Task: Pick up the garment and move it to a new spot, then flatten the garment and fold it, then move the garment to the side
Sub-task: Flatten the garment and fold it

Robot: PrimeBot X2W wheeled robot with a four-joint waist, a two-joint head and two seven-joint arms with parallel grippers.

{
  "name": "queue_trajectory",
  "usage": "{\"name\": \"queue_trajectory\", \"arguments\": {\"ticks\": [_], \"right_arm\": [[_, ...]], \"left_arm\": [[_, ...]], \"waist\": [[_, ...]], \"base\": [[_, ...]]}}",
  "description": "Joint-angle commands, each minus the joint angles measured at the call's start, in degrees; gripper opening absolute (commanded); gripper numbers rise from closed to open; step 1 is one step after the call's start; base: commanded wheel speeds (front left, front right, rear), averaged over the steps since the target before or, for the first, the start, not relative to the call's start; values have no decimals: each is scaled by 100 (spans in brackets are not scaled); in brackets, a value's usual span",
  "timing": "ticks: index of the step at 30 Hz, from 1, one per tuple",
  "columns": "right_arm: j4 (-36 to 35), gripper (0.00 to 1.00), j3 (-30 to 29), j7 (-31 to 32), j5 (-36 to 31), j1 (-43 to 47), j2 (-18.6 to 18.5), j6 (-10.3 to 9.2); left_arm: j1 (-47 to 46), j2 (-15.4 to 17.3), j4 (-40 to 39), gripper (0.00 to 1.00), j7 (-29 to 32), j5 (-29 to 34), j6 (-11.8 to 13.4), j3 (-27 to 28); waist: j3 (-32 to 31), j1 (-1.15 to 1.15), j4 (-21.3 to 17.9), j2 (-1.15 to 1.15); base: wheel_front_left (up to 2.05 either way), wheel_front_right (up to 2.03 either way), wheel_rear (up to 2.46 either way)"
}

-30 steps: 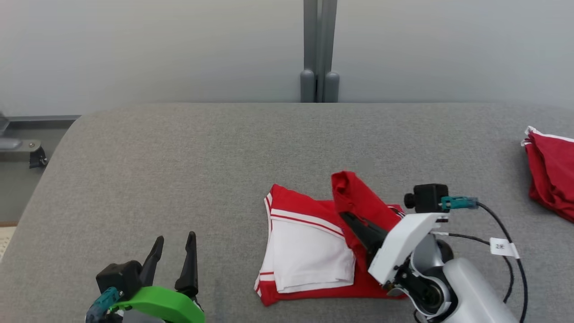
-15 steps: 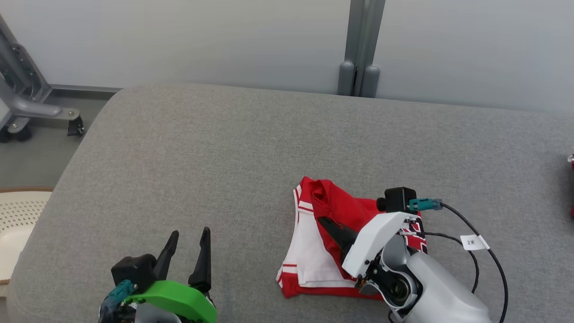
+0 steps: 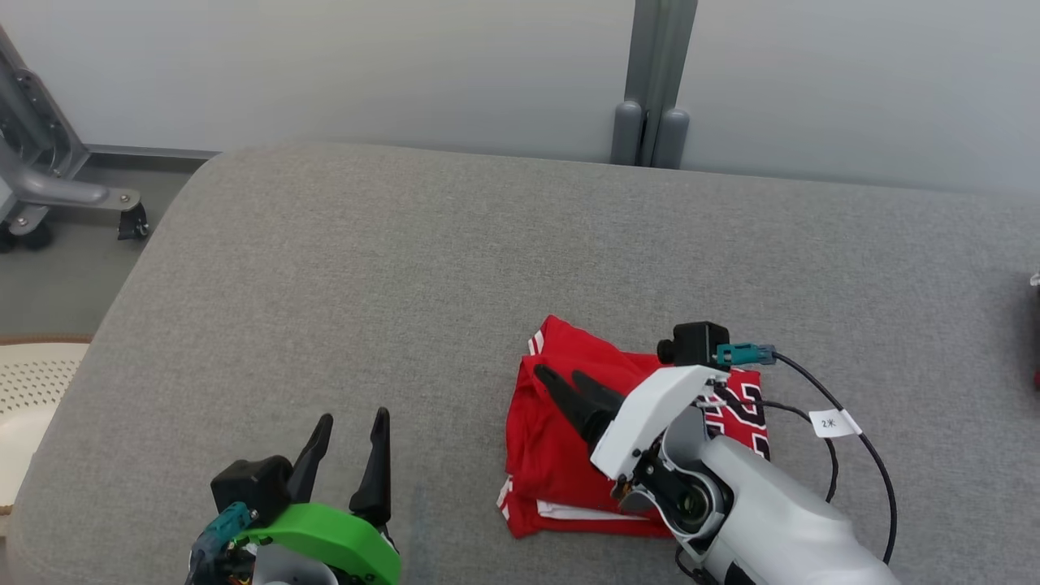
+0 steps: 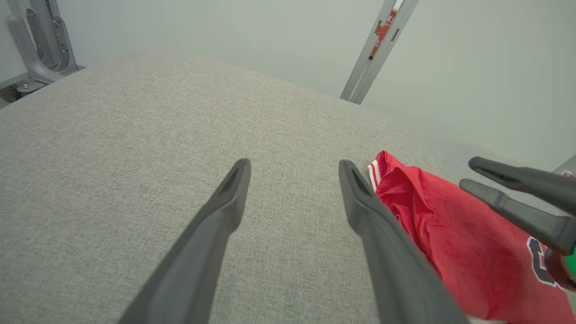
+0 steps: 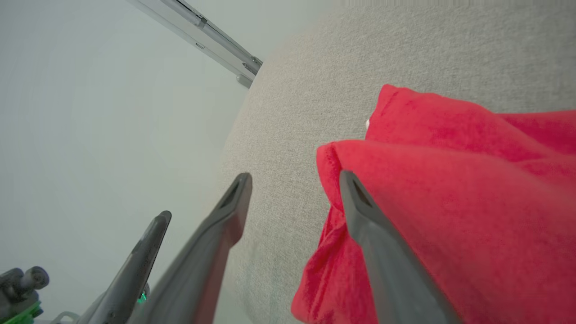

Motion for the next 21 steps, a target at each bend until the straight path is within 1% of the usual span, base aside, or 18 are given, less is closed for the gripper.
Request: {"name": "queue_trajectory", "arguments": {"ticks": [1, 3, 5, 8, 10, 16, 21], "right_arm": [[-41, 100, 22, -114, 91, -117, -17, 0], [1, 100, 26, -320, 68, -235, -19, 0], [142, 100, 17, -588, -161, -359, -42, 0], [413, 100, 5, -1006, -581, -526, -216, -1], [543, 100, -21, -1183, -780, -590, -252, 0], [748, 100, -139, -1486, -1314, -608, -441, -1], [773, 100, -68, -1564, -1790, -426, -359, 0]], "left_arm": [[-110, -2, 11, 100, -37, -3, -14, -5], [-120, -10, 21, 100, -50, 3, -17, -10], [-126, -22, 30, 100, -50, 4, -20, -14], [-125, -37, 42, 100, -65, 14, -22, -23], [-135, -46, 50, 100, -76, 20, -11, -21], [-178, -73, 70, 100, -102, 74, -19, -38], [-236, -100, 91, 100, -109, 96, -21, -53]], "waist": [[5, 0, -63, 0], [12, 0, -123, 0], [20, 0, -176, 0], [25, 0, -245, 0], [30, 0, -286, 0], [38, 0, -414, 0], [84, 0, -456, 0]], "base": [[0, 0, 0], [0, 0, 0], [0, 0, 0], [0, 0, 0], [0, 0, 0], [0, 0, 0], [0, 0, 0]]}}
